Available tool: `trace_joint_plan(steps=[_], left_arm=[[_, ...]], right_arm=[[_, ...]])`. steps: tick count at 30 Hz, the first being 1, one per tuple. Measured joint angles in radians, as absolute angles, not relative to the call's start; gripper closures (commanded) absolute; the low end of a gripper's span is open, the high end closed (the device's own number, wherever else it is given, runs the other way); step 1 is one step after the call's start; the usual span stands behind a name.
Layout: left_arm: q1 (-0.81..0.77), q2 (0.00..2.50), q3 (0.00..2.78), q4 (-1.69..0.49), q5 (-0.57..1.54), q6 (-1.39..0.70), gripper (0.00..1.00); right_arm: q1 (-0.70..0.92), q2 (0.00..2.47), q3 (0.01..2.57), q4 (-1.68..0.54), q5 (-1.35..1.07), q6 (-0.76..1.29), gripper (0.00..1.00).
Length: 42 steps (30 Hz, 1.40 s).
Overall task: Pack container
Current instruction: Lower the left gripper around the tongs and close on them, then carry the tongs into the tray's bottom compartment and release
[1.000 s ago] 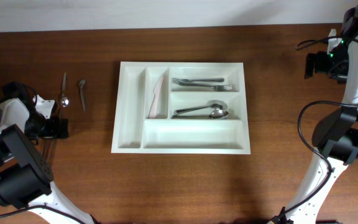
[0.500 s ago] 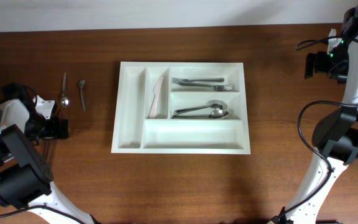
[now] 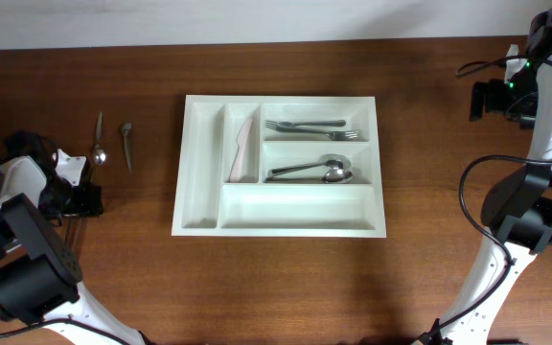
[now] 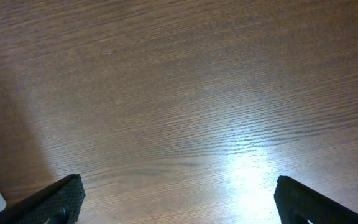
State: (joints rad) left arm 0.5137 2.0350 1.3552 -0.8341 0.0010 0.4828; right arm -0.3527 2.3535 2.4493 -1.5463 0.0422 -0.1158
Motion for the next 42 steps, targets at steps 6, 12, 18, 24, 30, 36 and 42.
trace_joint_plan(steps=[6, 12, 18, 24, 30, 36, 42], left_arm=[[0.514, 2.035, 1.354, -0.826, 0.004, 0.489, 0.7], [0.514, 2.035, 1.354, -0.823, 0.004, 0.482, 0.94], [0.514, 2.033, 1.354, -0.822, 0.0, 0.428, 0.94], [0.514, 2.043, 1.421, -0.907, 0.003, 0.319, 0.94], [0.49, 2.048, 1.651, -1.064, 0.08, 0.283, 0.94], [0.402, 2.049, 1.862, -1.176, 0.147, 0.273, 0.94], [0.193, 2.041, 1.956, -1.216, 0.21, 0.288, 0.94]], right_arm=[[-0.353, 2.354, 2.449, -1.547, 0.042, -0.116, 0.01], [-0.353, 2.354, 2.449, -1.546, 0.042, -0.117, 0.01], [-0.353, 2.354, 2.449, -1.547, 0.042, -0.116, 0.01], [-0.353, 2.354, 2.449, -1.546, 0.042, -0.117, 0.01], [-0.353, 2.354, 2.449, -1.546, 0.042, -0.116, 0.01], [-0.353, 2.354, 2.449, -1.546, 0.042, -0.117, 0.01], [-0.353, 2.354, 2.449, -1.546, 0.042, -0.116, 0.01]])
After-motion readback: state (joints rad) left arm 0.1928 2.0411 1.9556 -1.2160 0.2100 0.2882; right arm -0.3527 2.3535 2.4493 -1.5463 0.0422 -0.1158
